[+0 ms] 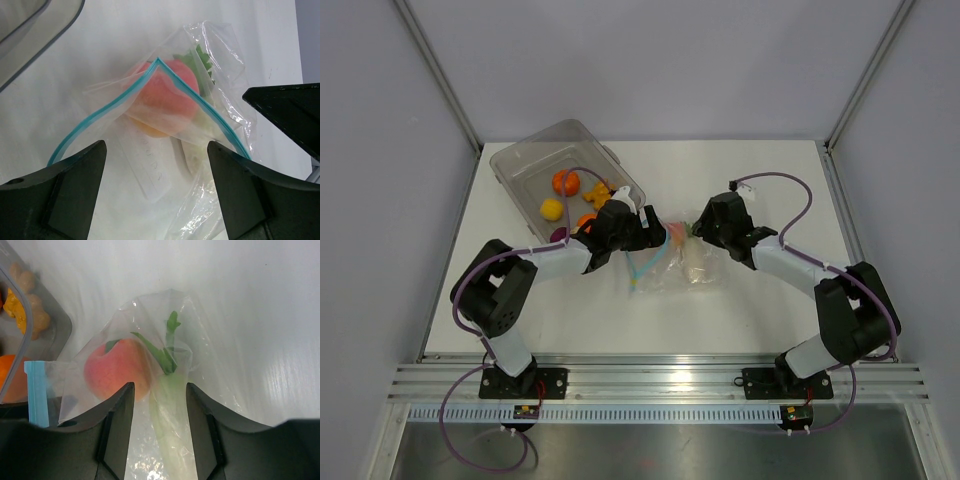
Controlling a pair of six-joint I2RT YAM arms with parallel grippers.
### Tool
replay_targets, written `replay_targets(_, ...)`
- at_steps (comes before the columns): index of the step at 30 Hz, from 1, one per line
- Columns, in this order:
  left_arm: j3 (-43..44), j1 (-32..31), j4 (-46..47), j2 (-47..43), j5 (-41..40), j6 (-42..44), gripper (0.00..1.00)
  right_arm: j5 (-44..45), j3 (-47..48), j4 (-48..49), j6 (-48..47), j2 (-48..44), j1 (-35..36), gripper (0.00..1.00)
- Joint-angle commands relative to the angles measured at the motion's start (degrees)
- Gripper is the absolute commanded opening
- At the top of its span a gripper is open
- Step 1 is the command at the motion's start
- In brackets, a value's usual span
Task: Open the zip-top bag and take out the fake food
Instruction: Pick up the fake fruit from the zipper food storage bag.
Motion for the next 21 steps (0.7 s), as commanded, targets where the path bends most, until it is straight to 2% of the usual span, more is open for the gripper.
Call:
replay_targets(1, 0.0, 0.1, 3.8, -0.3, 0.7, 0.0, 0.85, 2.5, 2.6, 2.2, -2.2, -1.6, 0.5, 0.53)
replay_targets(11, -0.6, 0.1, 3.2, -1.6, 0.0, -0.1, 0.84, 7.5, 4.5, 2.1, -5.0, -1.9, 0.5, 0.52)
replay_targets(15, -1.1, 0.1, 4.0, -2.1, 0.6, -0.2, 0.84, 4.8, 3.0, 7.8, -5.3, -2.1, 0.4, 0.53)
replay_targets(21, -2.2, 0.0, 6.1, -2.1, 1.9, -0.6, 0.82, 0.1, 5.9, 8.7, -5.8, 3.4, 0.4, 0.53)
